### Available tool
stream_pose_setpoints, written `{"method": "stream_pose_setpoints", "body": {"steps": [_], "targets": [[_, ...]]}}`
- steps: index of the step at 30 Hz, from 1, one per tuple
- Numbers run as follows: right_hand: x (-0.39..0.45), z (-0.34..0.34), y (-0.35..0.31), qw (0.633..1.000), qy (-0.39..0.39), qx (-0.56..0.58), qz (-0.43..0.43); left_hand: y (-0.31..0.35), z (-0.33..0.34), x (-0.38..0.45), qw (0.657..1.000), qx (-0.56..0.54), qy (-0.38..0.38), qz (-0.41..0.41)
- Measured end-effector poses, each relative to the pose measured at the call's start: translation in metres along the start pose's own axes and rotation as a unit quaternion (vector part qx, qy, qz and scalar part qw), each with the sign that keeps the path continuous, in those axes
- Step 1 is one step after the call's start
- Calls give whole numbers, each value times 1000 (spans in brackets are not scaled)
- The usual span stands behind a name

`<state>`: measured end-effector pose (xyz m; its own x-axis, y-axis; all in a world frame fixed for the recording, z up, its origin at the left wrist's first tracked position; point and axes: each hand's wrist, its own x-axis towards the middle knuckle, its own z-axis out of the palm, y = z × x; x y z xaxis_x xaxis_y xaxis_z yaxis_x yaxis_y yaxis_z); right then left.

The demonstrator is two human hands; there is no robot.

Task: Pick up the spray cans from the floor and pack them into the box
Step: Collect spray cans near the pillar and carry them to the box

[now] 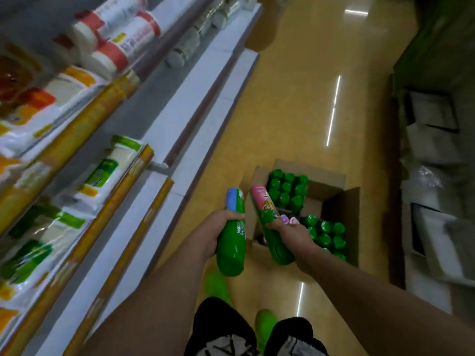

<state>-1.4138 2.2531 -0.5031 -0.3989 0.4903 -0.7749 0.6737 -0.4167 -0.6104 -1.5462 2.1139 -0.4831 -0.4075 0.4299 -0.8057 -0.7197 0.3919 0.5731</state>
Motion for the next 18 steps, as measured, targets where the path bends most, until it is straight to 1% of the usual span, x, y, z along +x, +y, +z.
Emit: {"method": "stream_pose_setpoints", "body": {"steps": [7,11,13,15,18], "targets": [[53,-24,-47,994,69,73,43,70,35,90,992,81,-71,-72],[67,-45,-55,983,128,95,95,98,63,123,974,162,-109,-114],[76,-60,-61,976,152,105,115,114,82,141,965,199,-125,-115],[87,-78,-65,971,167,110,131,129,101,159,955,235,-136,-115],[110,-113,-75,969,176,88,150,144,135,185,942,274,-140,-135]]}}
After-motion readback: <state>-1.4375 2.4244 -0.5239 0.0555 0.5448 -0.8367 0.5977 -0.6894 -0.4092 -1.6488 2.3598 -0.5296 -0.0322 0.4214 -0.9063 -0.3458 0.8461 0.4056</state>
